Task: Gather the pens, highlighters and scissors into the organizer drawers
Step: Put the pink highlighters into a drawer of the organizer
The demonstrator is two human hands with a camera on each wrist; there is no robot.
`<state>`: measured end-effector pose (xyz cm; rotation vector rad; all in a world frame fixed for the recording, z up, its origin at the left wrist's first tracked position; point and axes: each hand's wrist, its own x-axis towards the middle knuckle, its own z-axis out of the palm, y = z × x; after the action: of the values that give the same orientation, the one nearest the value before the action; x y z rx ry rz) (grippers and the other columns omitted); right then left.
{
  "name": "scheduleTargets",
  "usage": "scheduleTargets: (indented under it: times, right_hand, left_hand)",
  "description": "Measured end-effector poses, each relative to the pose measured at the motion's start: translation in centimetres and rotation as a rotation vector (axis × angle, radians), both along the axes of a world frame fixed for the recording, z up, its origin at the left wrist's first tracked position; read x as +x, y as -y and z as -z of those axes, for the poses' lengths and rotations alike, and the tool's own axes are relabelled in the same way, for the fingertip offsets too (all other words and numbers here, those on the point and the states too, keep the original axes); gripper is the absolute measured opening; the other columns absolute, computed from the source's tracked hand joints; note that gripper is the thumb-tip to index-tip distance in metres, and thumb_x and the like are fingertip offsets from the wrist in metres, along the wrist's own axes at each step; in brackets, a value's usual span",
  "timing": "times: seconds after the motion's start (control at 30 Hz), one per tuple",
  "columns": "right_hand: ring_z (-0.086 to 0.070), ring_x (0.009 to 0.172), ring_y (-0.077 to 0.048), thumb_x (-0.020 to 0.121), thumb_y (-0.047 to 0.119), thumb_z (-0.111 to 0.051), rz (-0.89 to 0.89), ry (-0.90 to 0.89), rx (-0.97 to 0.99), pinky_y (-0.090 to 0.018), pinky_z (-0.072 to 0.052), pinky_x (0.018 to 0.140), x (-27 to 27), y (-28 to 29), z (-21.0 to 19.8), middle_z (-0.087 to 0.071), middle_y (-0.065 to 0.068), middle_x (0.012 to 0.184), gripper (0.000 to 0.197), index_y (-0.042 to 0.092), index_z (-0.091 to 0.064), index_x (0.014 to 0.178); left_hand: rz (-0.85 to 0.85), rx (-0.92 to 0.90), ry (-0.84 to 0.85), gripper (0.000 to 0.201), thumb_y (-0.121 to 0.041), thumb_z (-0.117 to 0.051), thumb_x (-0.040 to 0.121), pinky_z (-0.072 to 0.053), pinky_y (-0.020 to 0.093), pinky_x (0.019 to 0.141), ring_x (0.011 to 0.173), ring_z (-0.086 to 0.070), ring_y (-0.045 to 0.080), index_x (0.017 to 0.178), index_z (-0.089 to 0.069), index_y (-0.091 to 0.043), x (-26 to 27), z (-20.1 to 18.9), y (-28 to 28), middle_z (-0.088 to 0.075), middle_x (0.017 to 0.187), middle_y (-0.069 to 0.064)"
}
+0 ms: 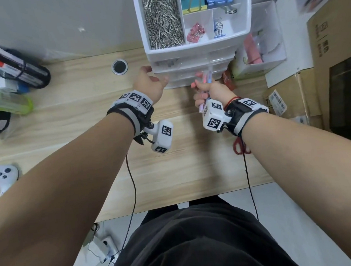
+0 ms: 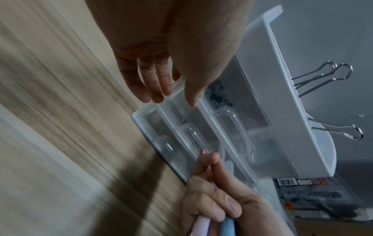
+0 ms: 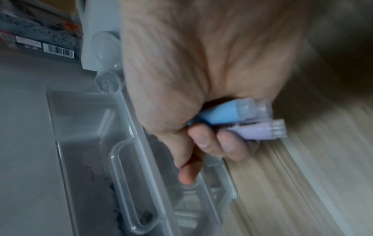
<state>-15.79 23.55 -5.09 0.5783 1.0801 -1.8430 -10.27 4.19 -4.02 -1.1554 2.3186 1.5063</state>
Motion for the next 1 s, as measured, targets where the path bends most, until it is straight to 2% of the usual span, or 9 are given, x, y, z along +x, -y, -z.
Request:
scheduleTargets:
  times: [0.1, 0.23, 0.3, 0.47, 0.57, 0.7, 0.83, 0.93, 1.0]
  right_hand:
    - [-0.035, 0.039, -0.006, 0.101, 0.006, -0.049, -0.023, 0.021, 0.018, -0.017, -0.031, 0.040, 0.8, -0.2, -0.1, -0.061, -0.001, 0.076, 0.018, 0.023, -0.053, 0.106]
    - [-0.036, 0.038, -0.007, 0.100, 0.006, -0.051, -0.069, 0.018, 0.094, -0.017, -0.032, 0.038, 2.4, -0.8, 0.0, -0.061, 0.000, 0.073, 0.020, 0.024, -0.056, 0.105]
    - [-0.037, 0.039, -0.007, 0.100, 0.008, -0.052, -0.131, -0.001, 0.171, -0.019, -0.034, 0.038, 2.8, -1.3, 0.2, -0.062, -0.001, 0.074, 0.017, 0.022, -0.059, 0.105]
    - [-0.043, 0.047, -0.009, 0.100, 0.019, -0.057, -0.640, -0.181, 0.445, -0.024, -0.039, 0.046, 3.1, -2.3, -1.5, -0.058, 0.002, 0.067, 0.013, 0.011, -0.067, 0.102]
    - [-0.042, 0.045, -0.010, 0.101, 0.027, -0.055, -0.619, -0.198, 0.349, -0.023, -0.038, 0.044, 2.6, -1.3, -4.2, -0.050, 0.001, 0.061, 0.019, 0.012, -0.064, 0.095]
    - [-0.038, 0.043, -0.013, 0.100, 0.050, -0.045, -0.683, -0.508, 0.520, -0.020, -0.035, 0.042, 1.2, 0.8, -7.0, -0.042, 0.000, 0.059, 0.035, 0.019, -0.059, 0.093]
    - [-0.044, 0.049, -0.018, 0.096, 0.032, -0.057, -1.012, -0.809, 0.764, -0.021, -0.039, 0.041, 0.2, 3.0, -7.1, -0.049, -0.007, 0.071, 0.020, 0.012, -0.055, 0.098]
    - [-0.052, 0.055, -0.021, 0.091, 0.011, -0.060, -1.141, -0.754, 0.870, -0.030, -0.043, 0.053, -0.2, 4.4, -5.7, -0.055, -0.006, 0.075, 0.017, -0.001, -0.057, 0.103]
    - [-0.052, 0.058, -0.018, 0.091, 0.004, -0.056, -1.117, -0.712, 0.935, -0.027, -0.041, 0.050, 0.0, 4.9, -4.9, -0.055, -0.002, 0.078, 0.017, 0.001, -0.055, 0.107]
  left_hand:
    - [-0.002, -0.024, 0.029, 0.072, -0.058, -0.066, 0.077, -0.055, 0.049, 0.089, 0.100, -0.067, 0.029, 0.132, -0.047, -0.014, 0.3, -0.3, -0.3, -0.066, 0.092, 0.001]
    - [0.069, -0.103, 0.118, 0.071, -0.068, -0.052, 0.078, -0.055, 0.047, 0.089, 0.101, -0.067, 0.033, 0.126, -0.052, -0.017, 1.1, -0.5, -0.6, -0.067, 0.114, 0.010]
    - [0.086, -0.119, 0.146, 0.060, -0.062, -0.053, 0.081, -0.057, 0.045, 0.086, 0.096, -0.067, 0.032, 0.123, -0.055, -0.019, 1.6, -0.8, -1.0, -0.067, 0.110, 0.009]
    - [0.068, -0.001, 0.211, 0.035, -0.031, -0.057, 0.087, -0.062, 0.047, 0.074, 0.080, -0.073, 0.030, 0.118, -0.056, -0.015, 2.3, -2.0, -1.7, -0.069, 0.096, 0.012]
    - [0.087, 0.011, 0.209, 0.002, -0.021, -0.056, 0.087, -0.061, 0.047, 0.077, 0.081, -0.074, 0.032, 0.089, -0.057, -0.022, 3.0, -3.0, -1.9, -0.063, 0.080, 0.007]
    - [0.111, 0.024, 0.248, 0.017, -0.013, -0.059, 0.086, -0.061, 0.051, 0.077, 0.083, -0.073, 0.033, 0.073, -0.049, -0.018, 4.1, -3.6, -2.1, -0.062, 0.074, 0.008]
    - [0.148, 0.047, 0.289, 0.014, -0.017, -0.064, 0.082, -0.061, 0.050, 0.078, 0.084, -0.074, 0.033, 0.074, -0.053, -0.019, 5.0, -3.4, -1.7, -0.070, 0.079, 0.011]
    - [0.170, 0.072, 0.293, 0.014, -0.020, -0.067, 0.083, -0.062, 0.043, 0.076, 0.074, -0.069, 0.027, 0.079, -0.054, -0.021, 5.5, -3.2, -1.8, -0.074, 0.096, 0.015]
    - [0.169, 0.074, 0.289, 0.013, -0.021, -0.067, 0.084, -0.061, 0.042, 0.077, 0.073, -0.068, 0.025, 0.082, -0.055, -0.020, 5.6, -3.0, -1.8, -0.075, 0.097, 0.014]
